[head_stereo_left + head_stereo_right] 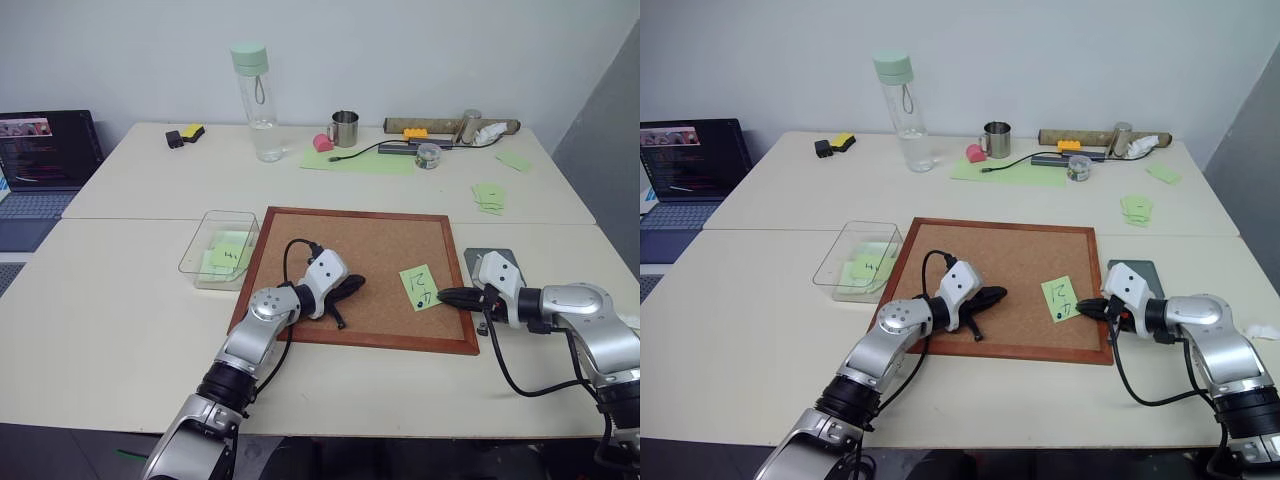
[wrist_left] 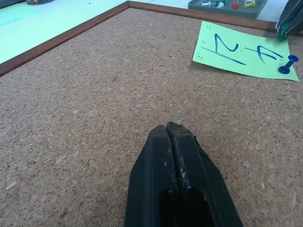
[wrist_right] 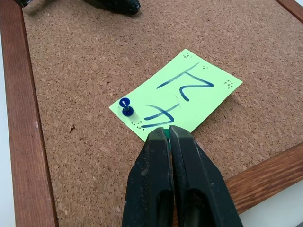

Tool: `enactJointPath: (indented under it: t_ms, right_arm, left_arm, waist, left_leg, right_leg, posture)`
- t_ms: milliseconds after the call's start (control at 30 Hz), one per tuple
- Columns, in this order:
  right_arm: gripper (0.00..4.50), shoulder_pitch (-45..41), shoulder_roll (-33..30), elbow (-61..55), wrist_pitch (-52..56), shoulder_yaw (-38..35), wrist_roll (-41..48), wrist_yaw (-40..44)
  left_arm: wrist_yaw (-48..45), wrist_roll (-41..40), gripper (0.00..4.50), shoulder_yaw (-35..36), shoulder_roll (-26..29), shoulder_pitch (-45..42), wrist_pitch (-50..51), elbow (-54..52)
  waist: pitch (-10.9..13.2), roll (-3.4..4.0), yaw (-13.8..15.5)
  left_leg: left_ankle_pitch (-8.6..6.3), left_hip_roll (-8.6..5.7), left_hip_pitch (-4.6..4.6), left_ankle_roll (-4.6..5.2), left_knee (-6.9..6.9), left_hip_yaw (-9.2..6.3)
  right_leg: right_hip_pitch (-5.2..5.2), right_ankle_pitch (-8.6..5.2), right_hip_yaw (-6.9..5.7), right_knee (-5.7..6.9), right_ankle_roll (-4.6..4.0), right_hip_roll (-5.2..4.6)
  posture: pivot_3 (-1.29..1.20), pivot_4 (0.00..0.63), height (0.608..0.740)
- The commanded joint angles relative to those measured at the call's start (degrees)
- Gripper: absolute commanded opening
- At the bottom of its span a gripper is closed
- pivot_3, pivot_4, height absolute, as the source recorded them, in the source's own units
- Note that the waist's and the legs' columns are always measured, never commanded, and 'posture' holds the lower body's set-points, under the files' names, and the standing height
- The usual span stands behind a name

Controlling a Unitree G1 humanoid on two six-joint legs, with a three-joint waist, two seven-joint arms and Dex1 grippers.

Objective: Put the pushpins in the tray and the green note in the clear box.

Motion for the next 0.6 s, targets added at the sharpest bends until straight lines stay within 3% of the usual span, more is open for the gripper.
enactJointPath:
  t_ms: [33, 600]
  right_arm:
    - [0.02, -0.8, 0.4, -4.1, 2.1, -2.8, 3.7, 0.1]
    - [0.02, -3.0, 1.4, -7.4, 11.7, -7.1, 11.2, -3.4]
  left_arm:
    - [0.8, 1.9, 0.00, -0.2, 0.9, 1.1, 1.2, 2.8]
    - [0.7, 2.1, 0.00, -0.4, 1.2, 1.6, 1.6, 2.3]
  waist:
    - [0.0, 0.00, 0.0]
    - [0.0, 0.00, 0.0]
  left_leg:
    - [0.00, 0.00, 0.00, 0.00, 0.00, 0.00]
    - [-0.01, 0.00, 0.00, 0.02, 0.00, -0.02]
  right_leg:
    - [0.00, 0.00, 0.00, 0.00, 0.00, 0.00]
    - [0.00, 0.00, 0.00, 0.00, 0.00, 0.00]
  posture:
    - [0.00, 0.150, 0.740]
    - [0.00, 0.150, 0.740]
